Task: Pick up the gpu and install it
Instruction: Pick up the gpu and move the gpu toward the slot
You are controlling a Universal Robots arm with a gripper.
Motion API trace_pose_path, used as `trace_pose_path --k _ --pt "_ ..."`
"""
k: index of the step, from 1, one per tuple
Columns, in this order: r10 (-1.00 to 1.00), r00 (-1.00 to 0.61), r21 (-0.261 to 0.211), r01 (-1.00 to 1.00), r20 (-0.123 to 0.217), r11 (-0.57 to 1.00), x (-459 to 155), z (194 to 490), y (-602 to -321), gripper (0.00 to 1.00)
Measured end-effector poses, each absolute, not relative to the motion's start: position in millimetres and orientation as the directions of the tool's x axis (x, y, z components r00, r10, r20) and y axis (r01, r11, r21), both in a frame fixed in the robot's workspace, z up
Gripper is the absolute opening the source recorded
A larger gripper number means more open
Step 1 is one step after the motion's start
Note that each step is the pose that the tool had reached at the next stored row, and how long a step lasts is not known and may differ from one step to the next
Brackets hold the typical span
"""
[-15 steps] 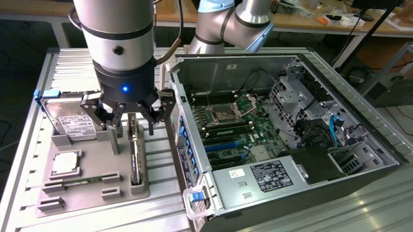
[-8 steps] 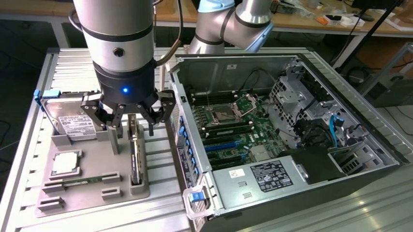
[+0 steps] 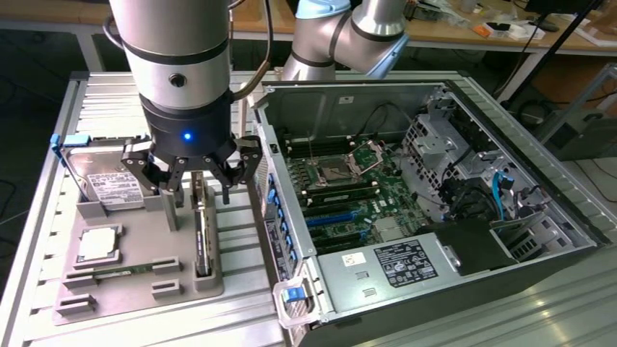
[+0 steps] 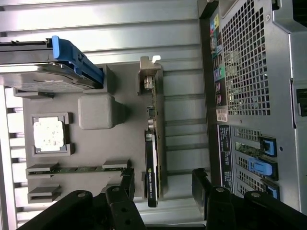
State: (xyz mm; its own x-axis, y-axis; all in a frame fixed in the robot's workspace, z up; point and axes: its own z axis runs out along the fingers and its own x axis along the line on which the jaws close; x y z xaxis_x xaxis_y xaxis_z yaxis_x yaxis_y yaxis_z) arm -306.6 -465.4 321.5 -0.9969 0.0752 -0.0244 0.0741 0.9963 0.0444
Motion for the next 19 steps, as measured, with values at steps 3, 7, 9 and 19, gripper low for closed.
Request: trace_pose_path --k 3,7,9,19 --pt "0.075 -0.997 0.044 0.074 -0.024 0.996 -306.6 320.0 -465.4 0.6" --pt "0.075 -0.997 0.044 0.074 -0.024 0.996 -306.6 319.1 -465.4 0.6" --pt "0.075 -0.997 0.044 0.074 -0.024 0.996 -306.6 318.3 -465.4 0.6" --pt "0.075 -0.997 0.044 0.074 -0.024 0.996 -306.6 315.1 -465.4 0.6"
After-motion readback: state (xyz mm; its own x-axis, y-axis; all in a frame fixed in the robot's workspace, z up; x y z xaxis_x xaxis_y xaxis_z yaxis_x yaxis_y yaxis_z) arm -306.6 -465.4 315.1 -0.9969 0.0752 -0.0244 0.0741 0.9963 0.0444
